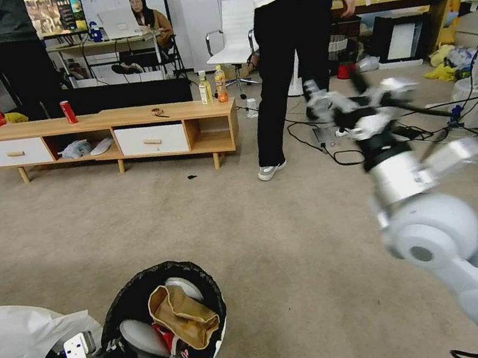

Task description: Pick up the trash bin and place the garbage on the floor into it.

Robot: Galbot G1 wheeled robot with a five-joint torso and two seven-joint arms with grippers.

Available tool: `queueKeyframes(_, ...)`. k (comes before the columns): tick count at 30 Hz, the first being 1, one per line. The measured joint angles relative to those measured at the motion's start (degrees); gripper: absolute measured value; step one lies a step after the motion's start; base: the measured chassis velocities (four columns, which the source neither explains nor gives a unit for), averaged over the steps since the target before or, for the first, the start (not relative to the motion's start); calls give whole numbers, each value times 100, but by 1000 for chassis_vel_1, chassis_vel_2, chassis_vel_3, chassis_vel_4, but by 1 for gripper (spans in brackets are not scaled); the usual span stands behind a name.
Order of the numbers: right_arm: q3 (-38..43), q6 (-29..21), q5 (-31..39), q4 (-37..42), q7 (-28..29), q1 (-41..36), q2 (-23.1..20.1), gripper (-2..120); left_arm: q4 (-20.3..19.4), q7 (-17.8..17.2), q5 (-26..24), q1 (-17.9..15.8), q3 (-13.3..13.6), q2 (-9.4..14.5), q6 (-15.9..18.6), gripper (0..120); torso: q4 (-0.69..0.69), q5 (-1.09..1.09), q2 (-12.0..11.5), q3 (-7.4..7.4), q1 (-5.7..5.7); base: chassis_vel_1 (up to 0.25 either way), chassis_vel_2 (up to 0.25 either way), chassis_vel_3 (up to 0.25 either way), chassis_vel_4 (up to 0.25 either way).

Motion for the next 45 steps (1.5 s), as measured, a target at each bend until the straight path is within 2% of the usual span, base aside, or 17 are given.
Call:
queueKeyframes(4, 288, -50, -316, 97, 54, -390, -5, 99, -60, 24, 49, 69, -34, -47, 0, 1, 0, 0, 0, 0, 0, 0, 0, 0, 0)
queueKeyframes(6, 792, -228, -922, 319, 193, -1183, 58, 99, -148, 69, 146, 161, -67, -119, 0, 1, 1, -1, 0, 0, 0, 0, 0, 0, 0)
queueKeyframes(8, 882, -250, -1079, 353, 198, -1338, 88, 100, -155, 82, 175, 172, -67, -129, 0, 1, 0, -1, 1, -1, 0, 0, 0, 0, 0)
queueKeyframes(9, 1152, -257, -1510, 420, 170, -1781, 188, 100, -182, 97, 218, 199, -63, -154, 0, 1, 2, -1, 0, 0, 0, 0, 0, 0, 0)
queueKeyframes(12, 1297, -253, -1767, 466, 115, -2090, 248, 100, -199, 106, 239, 211, -54, -166, 0, 1, 2, -1, 0, -1, 0, 0, 0, 0, 0)
queueKeyframes(14, 1562, -122, -2487, 580, 1, -3096, 422, 100, -229, 140, 316, 231, -16, -202, 0, 1, 1, -1, 1, 0, 0, 0, 0, 0, 0)
queueKeyframes(15, 1562, -122, -2487, 580, 1, -3096, 422, 100, -229, 140, 316, 231, -16, -202, 0, 1, 1, -1, 1, 0, 0, 0, 0, 0, 0)
queueKeyframes(18, 1730, 73, -3339, 558, -16, -3804, 638, 100, -230, 227, 471, 227, 46, -263, 0, 1, 1, -2, 0, -1, 0, 0, 0, 0, 0)
queueKeyframes(21, 1762, 146, -3654, 528, -18, -4095, 753, 100, -230, 295, 567, 233, 75, -324, -3, 1, 1, -2, 1, -1, 0, 0, 0, 0, 0)
queueKeyframes(28, 1561, 204, -4043, 314, 29, -4367, 1032, 100, -233, 450, 731, 280, 100, -422, -16, 1, 2, -2, 1, 0, 0, 0, 0, 0, 0)
queueKeyframes(39, 1414, 201, -4201, -11, 76, -4322, 1473, 100, -229, 666, 1004, 253, 150, -577, -152, 1, 1, -2, 1, 0, 0, 0, 0, 0, 0)
queueKeyframes(45, 1369, 200, -4243, -91, 88, -4346, 1621, 100, -248, 641, 1006, 260, 175, -592, -152, 1, 1, -2, 1, 0, 0, 0, 0, 0, 0)
